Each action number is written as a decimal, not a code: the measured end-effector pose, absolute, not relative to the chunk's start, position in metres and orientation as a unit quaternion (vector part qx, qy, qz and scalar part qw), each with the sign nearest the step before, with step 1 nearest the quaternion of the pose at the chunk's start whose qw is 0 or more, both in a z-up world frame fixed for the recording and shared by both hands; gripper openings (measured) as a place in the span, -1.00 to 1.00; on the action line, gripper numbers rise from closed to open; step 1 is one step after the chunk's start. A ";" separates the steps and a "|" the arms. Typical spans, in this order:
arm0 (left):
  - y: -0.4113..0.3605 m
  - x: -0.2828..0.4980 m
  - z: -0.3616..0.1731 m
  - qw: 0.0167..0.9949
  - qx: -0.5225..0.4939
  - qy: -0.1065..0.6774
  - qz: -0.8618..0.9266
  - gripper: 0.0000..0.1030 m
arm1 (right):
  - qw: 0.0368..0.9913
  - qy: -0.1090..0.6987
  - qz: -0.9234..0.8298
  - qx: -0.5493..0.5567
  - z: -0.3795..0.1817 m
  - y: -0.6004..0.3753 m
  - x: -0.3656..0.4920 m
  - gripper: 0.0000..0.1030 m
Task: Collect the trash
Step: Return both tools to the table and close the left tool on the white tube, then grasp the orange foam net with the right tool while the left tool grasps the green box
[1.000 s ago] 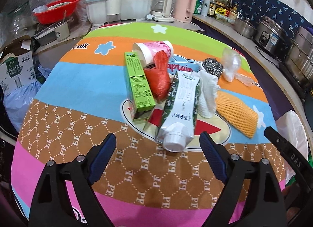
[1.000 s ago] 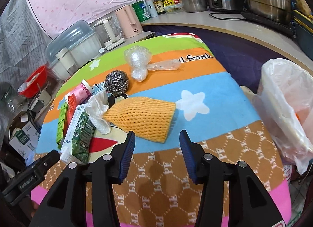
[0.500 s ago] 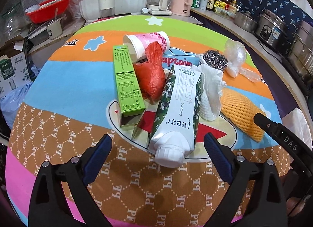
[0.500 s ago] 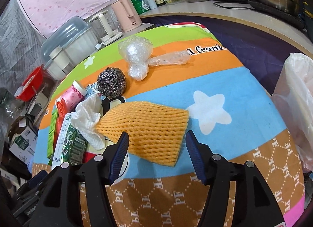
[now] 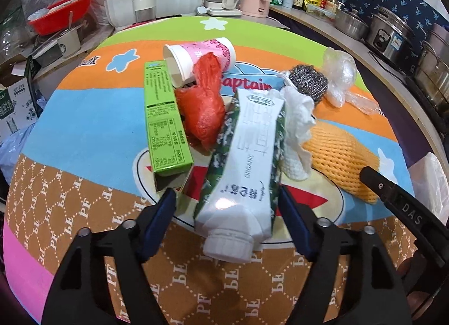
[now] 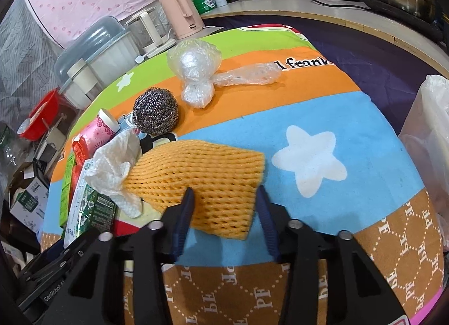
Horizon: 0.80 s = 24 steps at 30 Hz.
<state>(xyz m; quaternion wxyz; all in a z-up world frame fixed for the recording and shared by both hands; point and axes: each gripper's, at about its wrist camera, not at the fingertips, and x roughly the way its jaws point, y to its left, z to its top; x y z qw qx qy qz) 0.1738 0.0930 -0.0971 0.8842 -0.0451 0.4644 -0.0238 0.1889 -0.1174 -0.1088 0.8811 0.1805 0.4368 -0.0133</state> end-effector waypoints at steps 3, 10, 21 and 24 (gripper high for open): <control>0.089 0.170 -0.094 0.886 -0.037 0.461 -0.027 0.09 | 0.882 0.437 -0.019 0.176 -0.107 -0.119 0.184 -0.62; 0.090 0.155 -0.089 0.884 -0.042 0.464 -0.034 -0.02 | 0.887 0.425 -0.021 0.181 -0.098 -0.127 0.165 -0.85; 0.086 0.120 -0.076 0.883 -0.042 0.464 -0.058 -0.02 | 0.898 0.396 -0.033 0.192 -0.071 -0.146 0.111 -0.86; 0.081 0.112 -0.070 0.884 -0.038 0.460 -0.066 -0.02 | 0.901 0.387 -0.038 0.192 -0.063 -0.152 0.097 -0.86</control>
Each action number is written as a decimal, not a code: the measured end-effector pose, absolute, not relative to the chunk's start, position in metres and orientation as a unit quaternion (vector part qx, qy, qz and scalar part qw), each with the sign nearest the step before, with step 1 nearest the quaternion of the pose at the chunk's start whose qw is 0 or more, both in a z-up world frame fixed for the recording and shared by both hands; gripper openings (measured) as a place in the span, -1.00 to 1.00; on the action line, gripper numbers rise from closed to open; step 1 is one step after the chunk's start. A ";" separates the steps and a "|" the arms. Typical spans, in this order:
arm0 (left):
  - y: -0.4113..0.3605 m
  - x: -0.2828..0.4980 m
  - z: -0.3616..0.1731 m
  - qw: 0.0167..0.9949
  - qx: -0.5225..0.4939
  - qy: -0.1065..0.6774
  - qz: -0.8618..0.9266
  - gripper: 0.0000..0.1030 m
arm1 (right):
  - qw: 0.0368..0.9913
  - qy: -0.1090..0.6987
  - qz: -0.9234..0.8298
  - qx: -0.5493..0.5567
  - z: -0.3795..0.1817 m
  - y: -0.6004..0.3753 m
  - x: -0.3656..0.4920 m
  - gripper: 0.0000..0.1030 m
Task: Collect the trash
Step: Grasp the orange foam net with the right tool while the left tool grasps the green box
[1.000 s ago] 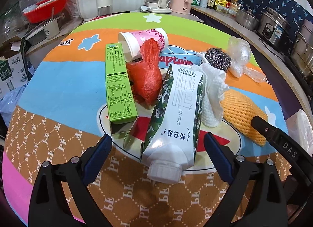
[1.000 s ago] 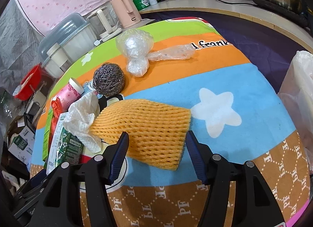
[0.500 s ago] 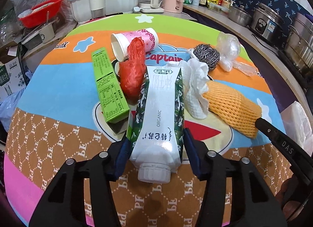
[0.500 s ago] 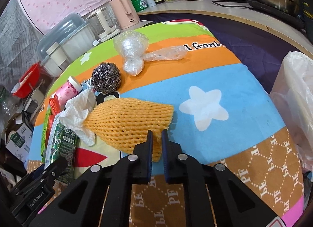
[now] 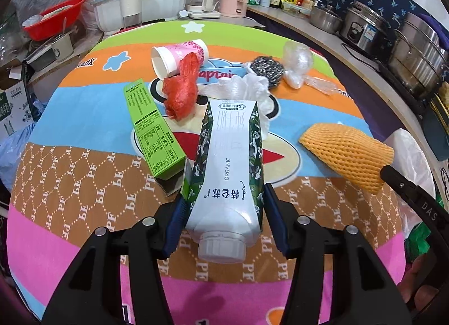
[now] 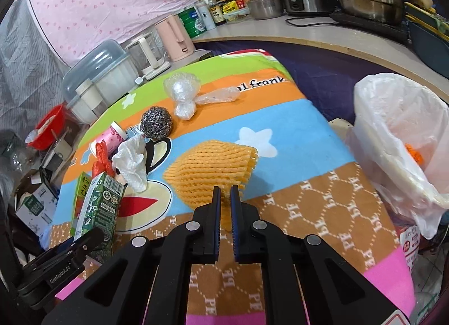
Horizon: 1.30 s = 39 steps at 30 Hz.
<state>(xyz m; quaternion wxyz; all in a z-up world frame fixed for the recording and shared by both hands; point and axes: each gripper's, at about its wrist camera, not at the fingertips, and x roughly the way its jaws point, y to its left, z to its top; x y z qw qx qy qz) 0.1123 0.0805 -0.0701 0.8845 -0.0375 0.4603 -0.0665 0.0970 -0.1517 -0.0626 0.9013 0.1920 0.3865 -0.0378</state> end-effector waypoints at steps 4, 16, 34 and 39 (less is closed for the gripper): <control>0.073 0.104 -0.064 0.885 -0.033 0.458 -0.077 -0.02 | 0.905 0.375 -0.043 0.195 -0.052 -0.159 0.082 -0.86; 0.063 0.069 -0.066 0.880 -0.018 0.464 -0.102 -0.02 | 0.904 0.374 -0.047 0.200 -0.050 -0.167 0.049 -0.86; 0.104 0.057 -0.070 0.882 -0.055 0.463 -0.072 0.36 | 0.897 0.393 -0.036 0.201 -0.064 -0.156 0.041 -0.86; 0.115 0.066 -0.066 0.883 -0.067 0.462 -0.055 0.37 | 0.895 0.396 -0.035 0.203 -0.065 -0.155 0.043 -0.86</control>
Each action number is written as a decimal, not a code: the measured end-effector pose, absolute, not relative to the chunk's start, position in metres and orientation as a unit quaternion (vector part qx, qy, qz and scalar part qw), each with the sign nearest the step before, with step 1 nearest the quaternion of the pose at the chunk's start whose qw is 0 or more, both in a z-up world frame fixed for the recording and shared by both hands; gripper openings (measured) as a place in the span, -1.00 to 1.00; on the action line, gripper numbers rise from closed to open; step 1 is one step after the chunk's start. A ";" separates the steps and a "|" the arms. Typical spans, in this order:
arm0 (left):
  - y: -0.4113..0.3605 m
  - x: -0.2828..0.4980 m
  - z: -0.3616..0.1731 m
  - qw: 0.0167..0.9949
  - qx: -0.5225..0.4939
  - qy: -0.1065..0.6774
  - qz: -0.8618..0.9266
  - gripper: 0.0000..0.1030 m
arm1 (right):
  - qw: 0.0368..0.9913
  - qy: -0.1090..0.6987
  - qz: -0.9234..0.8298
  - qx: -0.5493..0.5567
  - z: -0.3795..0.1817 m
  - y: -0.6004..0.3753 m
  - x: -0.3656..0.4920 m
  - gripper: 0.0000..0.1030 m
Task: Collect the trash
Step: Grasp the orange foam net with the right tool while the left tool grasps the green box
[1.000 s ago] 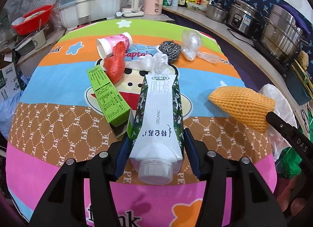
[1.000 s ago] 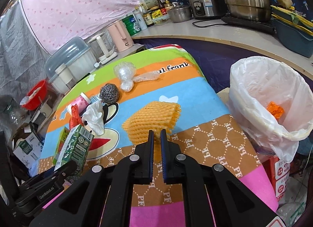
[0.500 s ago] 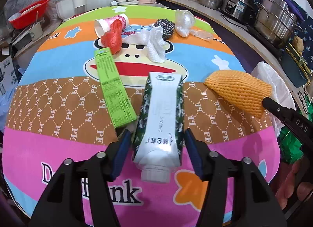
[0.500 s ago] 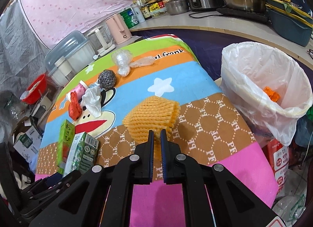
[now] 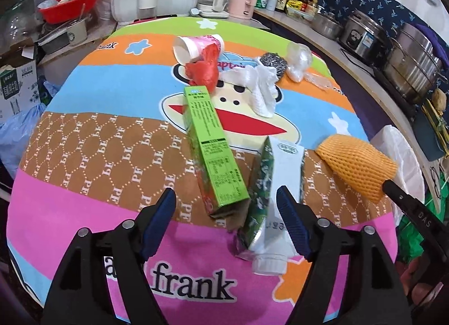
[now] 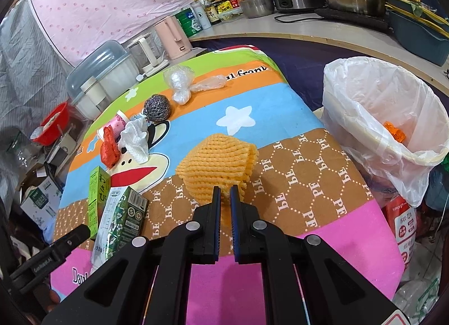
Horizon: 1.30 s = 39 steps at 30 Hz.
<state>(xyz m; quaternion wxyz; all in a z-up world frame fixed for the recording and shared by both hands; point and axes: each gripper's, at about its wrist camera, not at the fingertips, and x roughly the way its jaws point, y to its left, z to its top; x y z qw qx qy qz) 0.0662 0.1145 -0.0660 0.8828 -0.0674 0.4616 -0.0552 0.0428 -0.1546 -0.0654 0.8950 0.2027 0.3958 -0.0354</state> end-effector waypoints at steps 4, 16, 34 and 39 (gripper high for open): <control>0.118 0.078 -0.073 0.878 -0.072 0.472 -0.037 0.36 | 0.895 0.397 -0.033 0.199 -0.066 -0.154 0.044 -0.86; 0.114 0.109 -0.088 0.874 -0.045 0.483 -0.011 0.21 | 0.894 0.400 -0.031 0.200 -0.067 -0.154 0.048 -0.86; 0.116 0.103 -0.059 0.888 -0.043 0.458 -0.023 -0.48 | 0.905 0.372 -0.033 0.202 -0.048 -0.160 0.046 -0.86; 0.099 0.096 -0.028 0.902 -0.035 0.427 -0.053 -0.48 | 0.915 0.340 -0.044 0.211 -0.030 -0.170 0.037 -0.86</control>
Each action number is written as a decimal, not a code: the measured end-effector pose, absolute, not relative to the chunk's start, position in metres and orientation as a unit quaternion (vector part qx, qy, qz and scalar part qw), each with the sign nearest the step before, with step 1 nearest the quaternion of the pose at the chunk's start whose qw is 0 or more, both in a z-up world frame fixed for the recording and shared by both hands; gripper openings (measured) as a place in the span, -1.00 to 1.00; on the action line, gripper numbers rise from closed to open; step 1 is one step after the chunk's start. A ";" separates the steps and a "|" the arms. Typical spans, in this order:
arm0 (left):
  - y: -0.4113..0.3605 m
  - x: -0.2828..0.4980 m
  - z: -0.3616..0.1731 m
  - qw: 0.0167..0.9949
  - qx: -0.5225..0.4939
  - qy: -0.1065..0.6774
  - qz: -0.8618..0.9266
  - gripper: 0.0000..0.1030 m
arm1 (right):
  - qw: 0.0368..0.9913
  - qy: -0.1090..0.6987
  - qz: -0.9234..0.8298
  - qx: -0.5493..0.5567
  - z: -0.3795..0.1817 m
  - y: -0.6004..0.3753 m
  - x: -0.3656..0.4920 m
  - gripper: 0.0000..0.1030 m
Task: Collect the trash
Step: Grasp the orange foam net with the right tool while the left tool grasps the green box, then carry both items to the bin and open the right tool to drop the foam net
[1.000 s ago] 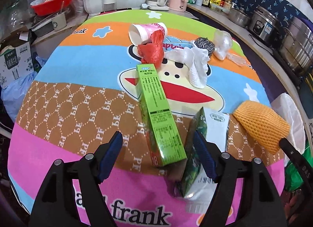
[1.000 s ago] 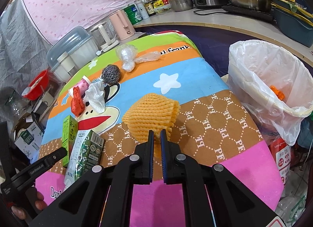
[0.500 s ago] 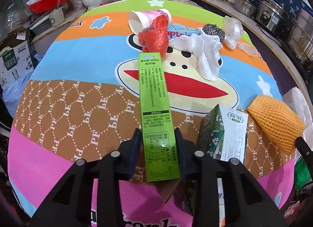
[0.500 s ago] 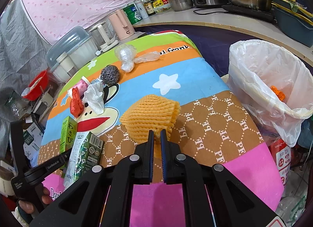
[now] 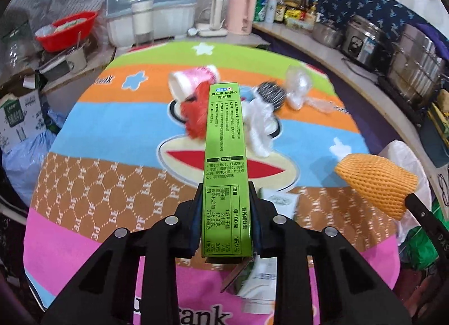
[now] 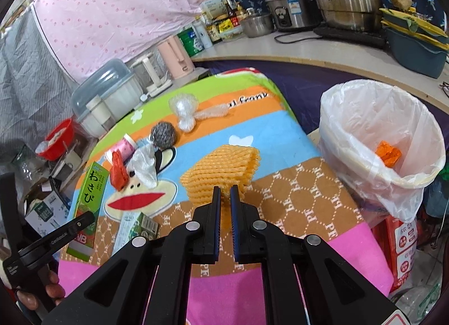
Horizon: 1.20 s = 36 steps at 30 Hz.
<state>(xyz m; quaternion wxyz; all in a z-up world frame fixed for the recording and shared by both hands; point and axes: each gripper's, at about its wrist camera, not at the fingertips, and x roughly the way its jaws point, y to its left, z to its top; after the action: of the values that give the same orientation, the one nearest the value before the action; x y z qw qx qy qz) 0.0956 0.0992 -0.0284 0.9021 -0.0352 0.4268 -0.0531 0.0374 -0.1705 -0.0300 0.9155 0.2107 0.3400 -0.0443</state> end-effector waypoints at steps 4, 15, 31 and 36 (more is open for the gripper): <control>0.074 0.091 -0.004 0.910 -0.026 0.405 -0.089 -0.48 | 0.923 0.313 -0.057 0.218 -0.014 -0.184 0.031 -0.86; -0.039 0.079 0.020 0.907 0.025 0.373 -0.195 -0.48 | 0.923 0.259 -0.144 0.246 0.007 -0.260 -0.001 -0.86; -0.219 0.063 -0.020 0.858 0.109 0.384 -0.325 -0.47 | 0.886 0.261 -0.259 0.282 -0.029 -0.369 -0.032 -0.86; -0.253 0.067 -0.036 0.846 0.124 0.394 -0.337 -0.47 | 0.879 0.268 -0.266 0.290 -0.042 -0.382 -0.029 -0.86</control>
<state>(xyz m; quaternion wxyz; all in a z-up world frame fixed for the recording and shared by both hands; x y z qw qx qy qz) 0.0665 -0.2532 -0.0361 0.8461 0.1243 0.3935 -0.3374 -0.0287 -0.3817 -0.0417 0.8793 0.2897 0.2685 -0.2660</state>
